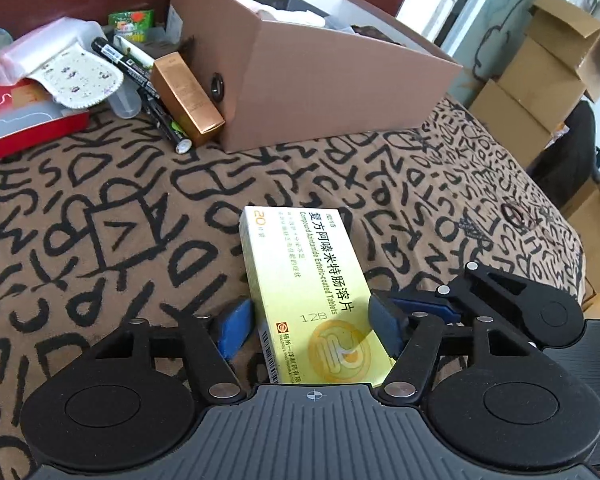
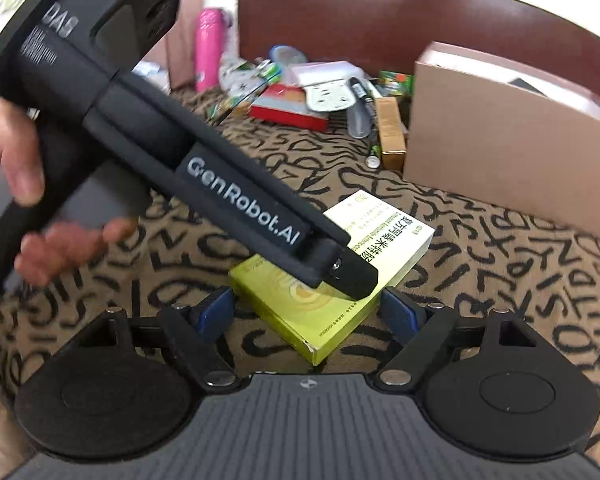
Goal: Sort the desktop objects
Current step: 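Carry the yellow medicine box with the left gripper toward the cardboard box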
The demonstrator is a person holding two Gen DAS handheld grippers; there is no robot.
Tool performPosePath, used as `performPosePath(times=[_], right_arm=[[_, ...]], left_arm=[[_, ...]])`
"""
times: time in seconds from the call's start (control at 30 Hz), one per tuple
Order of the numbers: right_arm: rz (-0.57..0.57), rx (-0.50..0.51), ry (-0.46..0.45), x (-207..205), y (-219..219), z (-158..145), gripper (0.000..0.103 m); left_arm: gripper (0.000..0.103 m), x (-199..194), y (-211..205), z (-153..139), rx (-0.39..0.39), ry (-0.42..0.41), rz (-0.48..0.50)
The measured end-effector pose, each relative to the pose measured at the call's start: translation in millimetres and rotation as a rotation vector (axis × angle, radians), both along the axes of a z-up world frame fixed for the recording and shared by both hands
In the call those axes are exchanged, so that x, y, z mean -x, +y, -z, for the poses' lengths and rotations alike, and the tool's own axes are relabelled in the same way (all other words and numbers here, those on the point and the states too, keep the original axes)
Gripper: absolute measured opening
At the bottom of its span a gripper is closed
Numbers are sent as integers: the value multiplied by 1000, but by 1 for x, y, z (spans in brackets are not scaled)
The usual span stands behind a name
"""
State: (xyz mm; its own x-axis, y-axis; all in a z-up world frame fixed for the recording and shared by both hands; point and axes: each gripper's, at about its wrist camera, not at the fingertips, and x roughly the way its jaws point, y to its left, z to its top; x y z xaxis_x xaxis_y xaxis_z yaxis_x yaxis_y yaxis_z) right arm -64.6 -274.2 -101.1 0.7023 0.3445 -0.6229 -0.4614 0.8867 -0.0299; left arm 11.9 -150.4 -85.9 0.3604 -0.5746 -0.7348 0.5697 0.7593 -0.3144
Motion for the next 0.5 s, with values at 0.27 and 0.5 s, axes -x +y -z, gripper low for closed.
performPosePath(times=[0.27,0.5], right_arm=[[15,-20,-81,6,-4,-26,78],[-1,66,-292,0,-17,-79,78]], left_arm=[[64,10,0,-35,27,-97,-29],[65,6,-14,-99,98,-284,-6]])
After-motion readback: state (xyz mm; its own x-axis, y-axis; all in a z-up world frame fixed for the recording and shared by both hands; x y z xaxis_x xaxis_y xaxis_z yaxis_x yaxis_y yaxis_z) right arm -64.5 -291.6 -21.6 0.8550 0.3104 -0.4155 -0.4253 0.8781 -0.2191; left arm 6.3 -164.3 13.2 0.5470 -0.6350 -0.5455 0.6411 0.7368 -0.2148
